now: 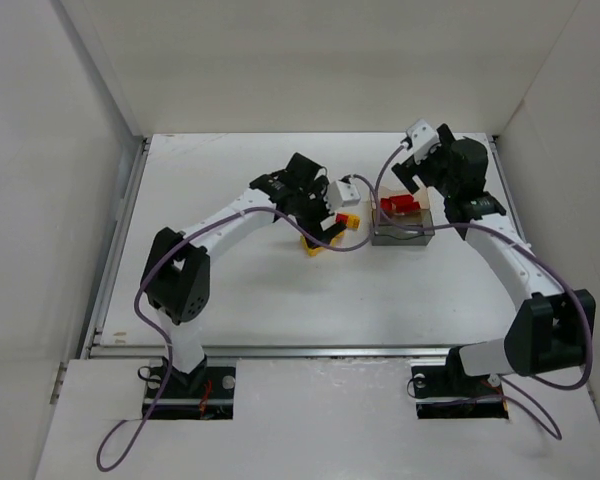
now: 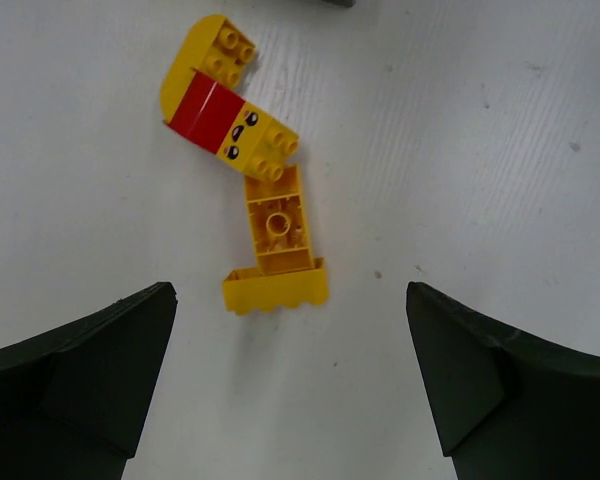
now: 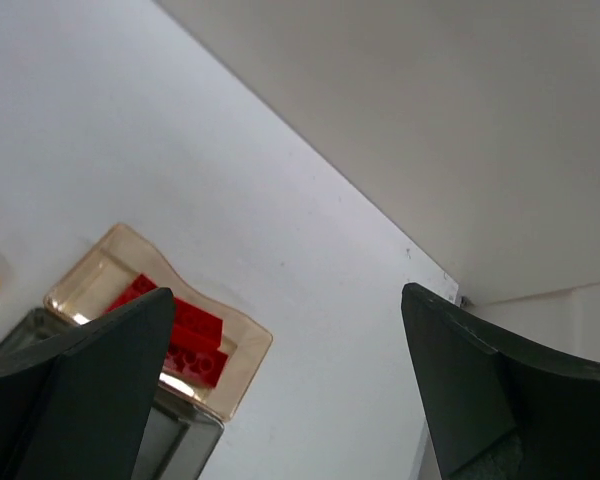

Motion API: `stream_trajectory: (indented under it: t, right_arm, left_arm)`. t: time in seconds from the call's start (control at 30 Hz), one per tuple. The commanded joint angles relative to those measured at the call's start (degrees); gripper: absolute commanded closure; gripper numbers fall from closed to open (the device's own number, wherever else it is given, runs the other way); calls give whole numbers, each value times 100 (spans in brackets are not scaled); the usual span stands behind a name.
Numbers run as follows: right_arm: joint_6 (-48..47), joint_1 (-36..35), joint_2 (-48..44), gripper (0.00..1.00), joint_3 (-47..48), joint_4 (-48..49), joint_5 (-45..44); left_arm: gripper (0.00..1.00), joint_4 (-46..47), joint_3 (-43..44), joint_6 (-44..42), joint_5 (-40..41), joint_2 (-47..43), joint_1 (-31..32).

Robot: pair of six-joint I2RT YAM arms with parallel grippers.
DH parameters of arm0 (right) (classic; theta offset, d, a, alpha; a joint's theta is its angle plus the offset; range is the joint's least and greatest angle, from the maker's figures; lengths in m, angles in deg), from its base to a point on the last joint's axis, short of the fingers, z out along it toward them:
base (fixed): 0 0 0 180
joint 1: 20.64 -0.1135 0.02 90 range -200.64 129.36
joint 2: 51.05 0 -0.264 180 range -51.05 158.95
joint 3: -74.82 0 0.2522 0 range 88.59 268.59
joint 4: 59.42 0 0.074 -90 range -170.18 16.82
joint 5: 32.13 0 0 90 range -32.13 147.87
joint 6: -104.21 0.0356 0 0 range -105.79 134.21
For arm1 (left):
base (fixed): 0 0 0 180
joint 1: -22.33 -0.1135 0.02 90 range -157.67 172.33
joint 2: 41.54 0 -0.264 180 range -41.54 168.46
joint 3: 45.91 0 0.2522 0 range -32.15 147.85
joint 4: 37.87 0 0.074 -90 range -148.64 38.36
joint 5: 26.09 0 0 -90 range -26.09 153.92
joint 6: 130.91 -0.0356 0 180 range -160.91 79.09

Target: Sort the legos into containers by color

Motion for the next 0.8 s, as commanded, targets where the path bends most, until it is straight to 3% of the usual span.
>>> stream_trajectory:
  t: [0.0, 0.23, 0.43, 0.57, 0.6, 0.77]
  right_arm:
    - [1341, 33, -189, 0, 11, 814, -73]
    - [1562, 33, -444, 0, -191, 814, 85]
    - [1562, 33, -742, 0, -358, 814, -91]
    - [1562, 33, -865, 0, -472, 814, -144]
    - [1501, 33, -866, 0, -473, 814, -144]
    - [1500, 33, -928, 0, -587, 814, -144]
  left_arm:
    - [0, 225, -98, -9, -375, 67, 158]
    - [0, 1077, -703, 149, 388, 409, 273]
    - [2, 1429, -468, 501, 512, 954, 273]
    - [16, 1605, -467, 641, 574, 1060, 273]
    - [26, 1605, -467, 641, 626, 1060, 273]
    - [47, 1605, -467, 756, 688, 1175, 273]
